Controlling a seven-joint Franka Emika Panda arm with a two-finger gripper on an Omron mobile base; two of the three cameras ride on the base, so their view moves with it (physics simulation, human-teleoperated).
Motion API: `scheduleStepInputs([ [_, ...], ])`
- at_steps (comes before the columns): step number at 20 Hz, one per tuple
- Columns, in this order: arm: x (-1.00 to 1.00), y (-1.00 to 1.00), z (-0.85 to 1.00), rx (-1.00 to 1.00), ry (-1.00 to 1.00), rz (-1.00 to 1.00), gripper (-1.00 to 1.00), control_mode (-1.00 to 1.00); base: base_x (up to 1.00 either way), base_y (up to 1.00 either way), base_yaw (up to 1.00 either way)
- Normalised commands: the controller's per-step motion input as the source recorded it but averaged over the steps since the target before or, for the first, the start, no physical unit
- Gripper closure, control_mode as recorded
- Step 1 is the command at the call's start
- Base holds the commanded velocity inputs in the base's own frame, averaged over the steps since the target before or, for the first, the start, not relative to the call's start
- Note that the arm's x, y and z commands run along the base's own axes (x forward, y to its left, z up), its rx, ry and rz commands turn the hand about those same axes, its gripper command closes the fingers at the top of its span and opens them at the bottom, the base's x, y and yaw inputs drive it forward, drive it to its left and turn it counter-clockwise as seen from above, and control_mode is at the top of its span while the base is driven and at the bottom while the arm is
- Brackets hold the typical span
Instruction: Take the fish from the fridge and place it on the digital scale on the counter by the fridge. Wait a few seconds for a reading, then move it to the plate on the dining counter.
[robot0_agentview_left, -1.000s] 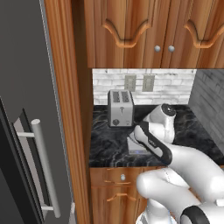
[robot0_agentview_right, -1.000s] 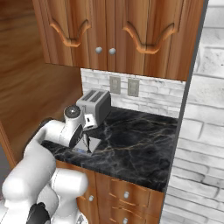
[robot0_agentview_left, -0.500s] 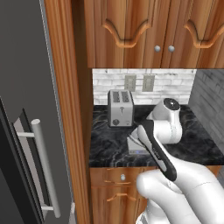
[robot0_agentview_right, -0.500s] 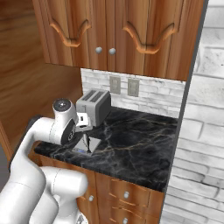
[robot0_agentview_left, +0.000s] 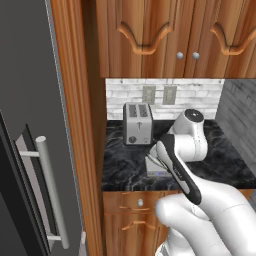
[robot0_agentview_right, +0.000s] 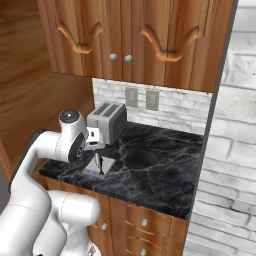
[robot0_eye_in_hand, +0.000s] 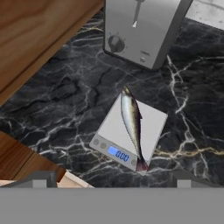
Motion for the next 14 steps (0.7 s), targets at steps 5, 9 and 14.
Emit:
scheduleStepInputs([
  [5,0.00,0.00,0.00,0.00,0.00,0.00,-1.00,-1.00,0.00,0.00,0.00],
  [9,0.00,0.00,0.00,0.00,0.00,0.00,-1.00,-1.00,0.00,0.00,0.00],
  [14,0.00,0.00,0.00,0.00,0.00,0.00,-1.00,-1.00,0.00,0.00,0.00],
])
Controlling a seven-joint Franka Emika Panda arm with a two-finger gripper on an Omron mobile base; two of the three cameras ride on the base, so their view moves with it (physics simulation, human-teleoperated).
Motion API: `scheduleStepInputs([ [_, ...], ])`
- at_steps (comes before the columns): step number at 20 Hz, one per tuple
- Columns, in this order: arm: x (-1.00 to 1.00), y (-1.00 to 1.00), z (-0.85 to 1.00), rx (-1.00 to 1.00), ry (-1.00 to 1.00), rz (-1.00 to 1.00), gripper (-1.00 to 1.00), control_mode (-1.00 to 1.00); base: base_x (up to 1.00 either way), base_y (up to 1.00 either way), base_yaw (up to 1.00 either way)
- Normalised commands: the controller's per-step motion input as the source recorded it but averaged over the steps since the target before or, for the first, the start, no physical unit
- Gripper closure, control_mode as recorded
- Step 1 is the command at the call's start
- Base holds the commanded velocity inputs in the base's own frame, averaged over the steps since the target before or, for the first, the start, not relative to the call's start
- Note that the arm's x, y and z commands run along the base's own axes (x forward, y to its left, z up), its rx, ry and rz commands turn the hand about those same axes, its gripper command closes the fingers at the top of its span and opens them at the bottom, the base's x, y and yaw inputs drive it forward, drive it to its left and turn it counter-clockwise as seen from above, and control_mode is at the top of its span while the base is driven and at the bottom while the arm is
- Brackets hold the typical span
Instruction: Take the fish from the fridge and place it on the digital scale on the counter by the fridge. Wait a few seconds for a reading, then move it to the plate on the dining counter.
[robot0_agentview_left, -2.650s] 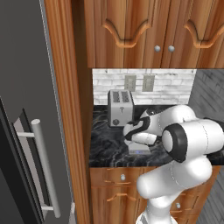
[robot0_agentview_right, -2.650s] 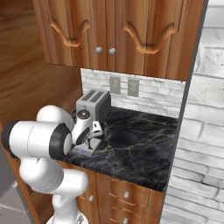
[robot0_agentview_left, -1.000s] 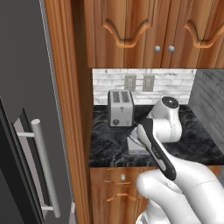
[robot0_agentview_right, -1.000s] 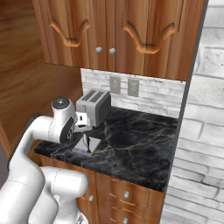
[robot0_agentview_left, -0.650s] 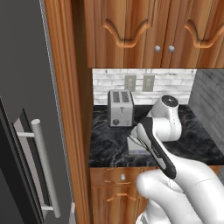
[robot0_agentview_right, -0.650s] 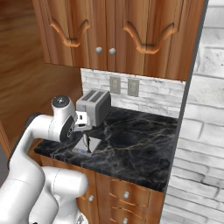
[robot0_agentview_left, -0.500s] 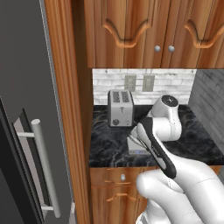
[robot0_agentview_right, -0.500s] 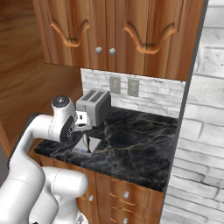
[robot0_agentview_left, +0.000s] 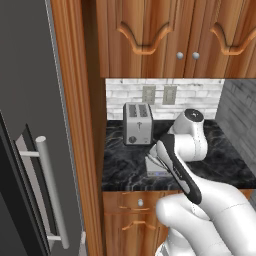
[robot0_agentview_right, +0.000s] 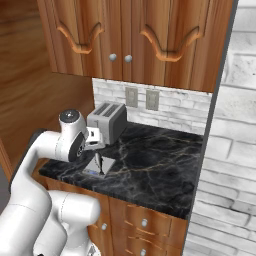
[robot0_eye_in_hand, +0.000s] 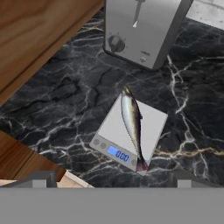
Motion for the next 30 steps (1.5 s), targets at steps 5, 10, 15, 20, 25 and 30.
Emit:
scheduleStepInputs([
  [5,0.00,0.00,0.00,0.00,0.00,0.00,-1.00,-1.00,0.00,0.00,0.00],
  [10,0.00,0.00,0.00,0.00,0.00,0.00,-1.00,-1.00,0.00,0.00,0.00],
  [15,0.00,0.00,0.00,0.00,0.00,0.00,-1.00,-1.00,0.00,0.00,0.00],
  [20,0.00,0.00,0.00,0.00,0.00,0.00,-1.00,-1.00,0.00,0.00,0.00],
  [25,0.00,0.00,0.00,0.00,0.00,0.00,-1.00,-1.00,0.00,0.00,0.00],
  [30,0.00,0.00,0.00,0.00,0.00,0.00,-1.00,-1.00,0.00,0.00,0.00],
])
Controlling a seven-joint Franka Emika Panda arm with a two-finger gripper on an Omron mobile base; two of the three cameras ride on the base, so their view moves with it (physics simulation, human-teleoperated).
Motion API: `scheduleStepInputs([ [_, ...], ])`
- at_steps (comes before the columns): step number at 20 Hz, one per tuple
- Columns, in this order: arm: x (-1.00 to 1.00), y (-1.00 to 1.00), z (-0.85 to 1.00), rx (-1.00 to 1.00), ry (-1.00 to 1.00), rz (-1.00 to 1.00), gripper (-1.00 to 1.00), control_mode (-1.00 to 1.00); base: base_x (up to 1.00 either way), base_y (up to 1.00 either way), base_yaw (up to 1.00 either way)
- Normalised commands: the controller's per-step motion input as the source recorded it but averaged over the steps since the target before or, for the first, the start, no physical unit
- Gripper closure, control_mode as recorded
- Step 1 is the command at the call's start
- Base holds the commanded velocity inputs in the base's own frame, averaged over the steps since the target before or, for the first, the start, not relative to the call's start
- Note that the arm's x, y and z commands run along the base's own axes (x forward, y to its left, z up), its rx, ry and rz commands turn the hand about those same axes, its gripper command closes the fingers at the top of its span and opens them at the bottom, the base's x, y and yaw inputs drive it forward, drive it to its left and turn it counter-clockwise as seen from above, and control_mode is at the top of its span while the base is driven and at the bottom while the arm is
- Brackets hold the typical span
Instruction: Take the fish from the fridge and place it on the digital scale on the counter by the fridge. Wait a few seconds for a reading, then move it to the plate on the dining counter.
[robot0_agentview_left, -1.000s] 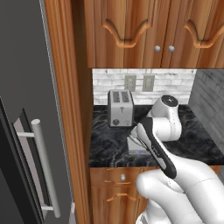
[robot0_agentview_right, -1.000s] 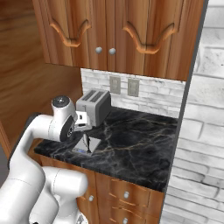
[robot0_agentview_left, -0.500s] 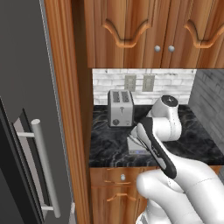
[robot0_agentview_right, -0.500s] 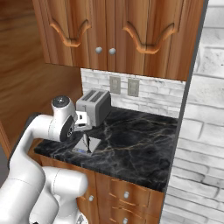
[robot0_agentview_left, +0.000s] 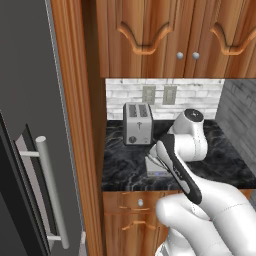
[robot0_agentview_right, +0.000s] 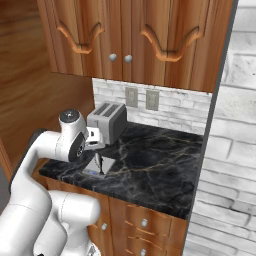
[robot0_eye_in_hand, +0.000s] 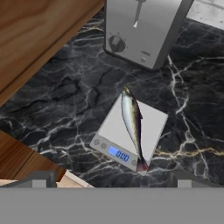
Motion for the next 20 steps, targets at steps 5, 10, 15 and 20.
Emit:
scheduleStepInputs([
  [5,0.00,0.00,0.00,0.00,0.00,0.00,-1.00,-1.00,0.00,0.00,0.00],
  [10,0.00,0.00,0.00,0.00,0.00,0.00,-1.00,-1.00,0.00,0.00,0.00],
  [15,0.00,0.00,0.00,0.00,0.00,0.00,-1.00,-1.00,0.00,0.00,0.00],
  [20,0.00,0.00,0.00,0.00,0.00,0.00,-1.00,-1.00,0.00,0.00,0.00],
])
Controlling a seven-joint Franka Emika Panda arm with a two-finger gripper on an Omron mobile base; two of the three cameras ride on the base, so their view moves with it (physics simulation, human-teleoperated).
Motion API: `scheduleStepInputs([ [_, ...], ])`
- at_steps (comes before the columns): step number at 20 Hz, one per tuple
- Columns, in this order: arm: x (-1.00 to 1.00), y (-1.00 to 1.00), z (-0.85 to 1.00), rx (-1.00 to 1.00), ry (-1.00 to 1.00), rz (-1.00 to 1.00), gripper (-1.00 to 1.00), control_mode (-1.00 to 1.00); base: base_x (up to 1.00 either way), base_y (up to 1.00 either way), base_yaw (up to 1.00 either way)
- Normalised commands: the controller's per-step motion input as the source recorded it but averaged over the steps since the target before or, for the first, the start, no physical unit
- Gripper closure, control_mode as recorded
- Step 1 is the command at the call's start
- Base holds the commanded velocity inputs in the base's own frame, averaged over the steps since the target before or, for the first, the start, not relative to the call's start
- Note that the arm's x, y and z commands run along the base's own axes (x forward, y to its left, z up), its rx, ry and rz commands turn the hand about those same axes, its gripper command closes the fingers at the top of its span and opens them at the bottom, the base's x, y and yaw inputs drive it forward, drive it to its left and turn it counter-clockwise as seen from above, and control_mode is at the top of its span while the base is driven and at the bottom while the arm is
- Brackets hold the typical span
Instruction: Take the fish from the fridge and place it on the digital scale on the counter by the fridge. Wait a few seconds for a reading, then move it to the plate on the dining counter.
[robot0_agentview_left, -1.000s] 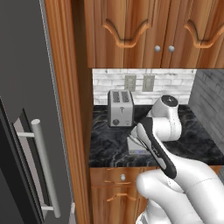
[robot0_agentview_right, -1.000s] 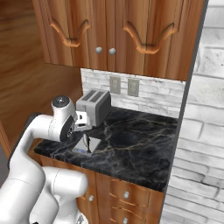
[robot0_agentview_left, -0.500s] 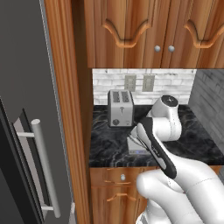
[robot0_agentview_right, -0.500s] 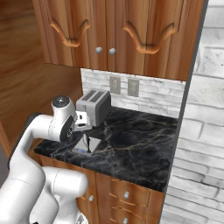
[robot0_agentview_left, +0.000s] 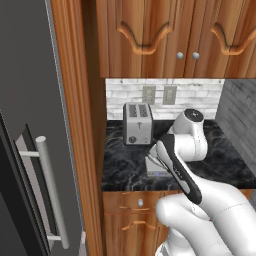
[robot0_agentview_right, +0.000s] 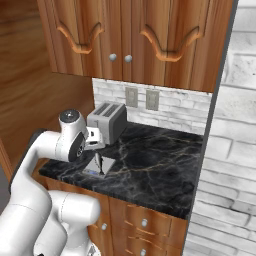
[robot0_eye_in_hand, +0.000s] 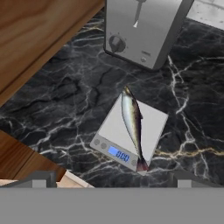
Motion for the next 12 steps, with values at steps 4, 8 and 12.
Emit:
scheduleStepInputs([
  [4,0.00,0.00,0.00,0.00,0.00,0.00,-1.00,-1.00,0.00,0.00,0.00],
  [8,0.00,0.00,0.00,0.00,0.00,0.00,-1.00,-1.00,0.00,0.00,0.00],
  [12,0.00,0.00,0.00,0.00,0.00,0.00,-1.00,-1.00,0.00,0.00,0.00],
])
